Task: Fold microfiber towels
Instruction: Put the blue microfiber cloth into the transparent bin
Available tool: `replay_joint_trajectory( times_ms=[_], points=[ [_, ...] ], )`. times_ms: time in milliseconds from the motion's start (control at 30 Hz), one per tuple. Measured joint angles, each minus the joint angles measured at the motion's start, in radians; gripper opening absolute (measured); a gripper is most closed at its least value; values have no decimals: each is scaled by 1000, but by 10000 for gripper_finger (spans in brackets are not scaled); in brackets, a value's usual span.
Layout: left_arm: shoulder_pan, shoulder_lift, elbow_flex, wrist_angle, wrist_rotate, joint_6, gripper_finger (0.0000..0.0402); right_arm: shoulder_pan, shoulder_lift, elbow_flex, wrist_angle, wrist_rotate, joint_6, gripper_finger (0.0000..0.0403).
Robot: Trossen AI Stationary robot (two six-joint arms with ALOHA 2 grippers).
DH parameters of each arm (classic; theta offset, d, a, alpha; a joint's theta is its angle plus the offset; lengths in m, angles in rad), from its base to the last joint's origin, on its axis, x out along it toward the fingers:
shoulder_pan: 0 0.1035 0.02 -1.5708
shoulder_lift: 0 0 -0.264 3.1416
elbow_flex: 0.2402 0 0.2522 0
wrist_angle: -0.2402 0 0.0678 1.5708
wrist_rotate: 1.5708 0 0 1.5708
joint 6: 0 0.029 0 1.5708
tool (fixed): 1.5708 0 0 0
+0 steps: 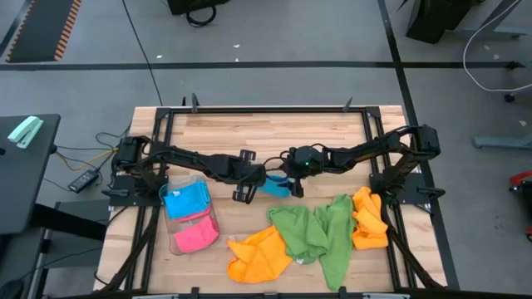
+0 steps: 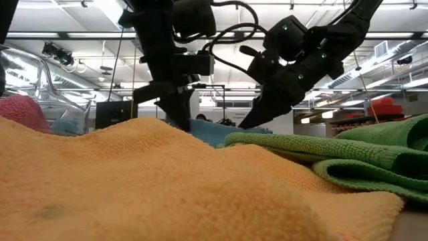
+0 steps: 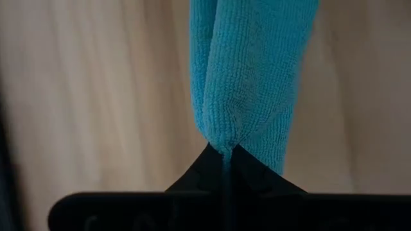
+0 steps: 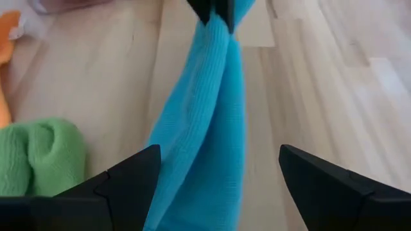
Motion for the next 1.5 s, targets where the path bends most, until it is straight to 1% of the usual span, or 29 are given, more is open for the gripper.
replay_joint_trajectory(
  times_ms=[133, 200, 267, 367, 433, 567, 733, 900, 1067, 1167, 1233, 1300, 1400, 1500],
  points=[
    [-35, 0, 0, 3, -123, 30, 15, -4, 3, 0, -17, -32, 4, 326],
    [-45, 0, 0, 3, -163, 32, 15, -9, 2, 0, -17, -40, 22, 325],
    [-52, 0, 0, 4, -180, 32, 15, -26, 2, 7, -19, -79, 65, 325],
    [-55, 0, 0, 5, -184, 29, 15, -54, 1, 28, -16, -180, 129, 325],
    [-55, 0, 0, 5, -189, 29, 15, -59, 0, 36, -21, -205, 147, 325],
    [-55, 0, 0, 5, -189, 24, 15, -52, 0, 39, -34, -193, 138, 325],
    [-55, 0, 0, 13, -194, 28, 15, -27, 1, 40, -52, -101, 93, 325],
    [-60, 0, 0, 37, -238, 31, 15, -43, 43, 43, -27, -96, 97, 325],
    [-72, 0, 0, 63, -261, 64, 15, -41, 77, 41, 33, -92, 96, 325],
    [-72, 0, 0, 70, -263, 61, 15, -42, 78, 45, 38, -91, 92, 325],
    [-72, 0, 0, 70, -264, 56, 15, -43, 77, 45, 39, -91, 90, 318],
    [-74, 0, 0, 71, -265, 56, 15, -42, 77, 45, 37, -91, 92, 302],
    [-76, 0, 0, 72, -281, 55, 15, -42, 77, 45, 37, -91, 94, 266],
    [-77, 0, 0, 77, -291, 50, 16, -41, 77, 45, 40, -91, 94, 221]
  ],
)
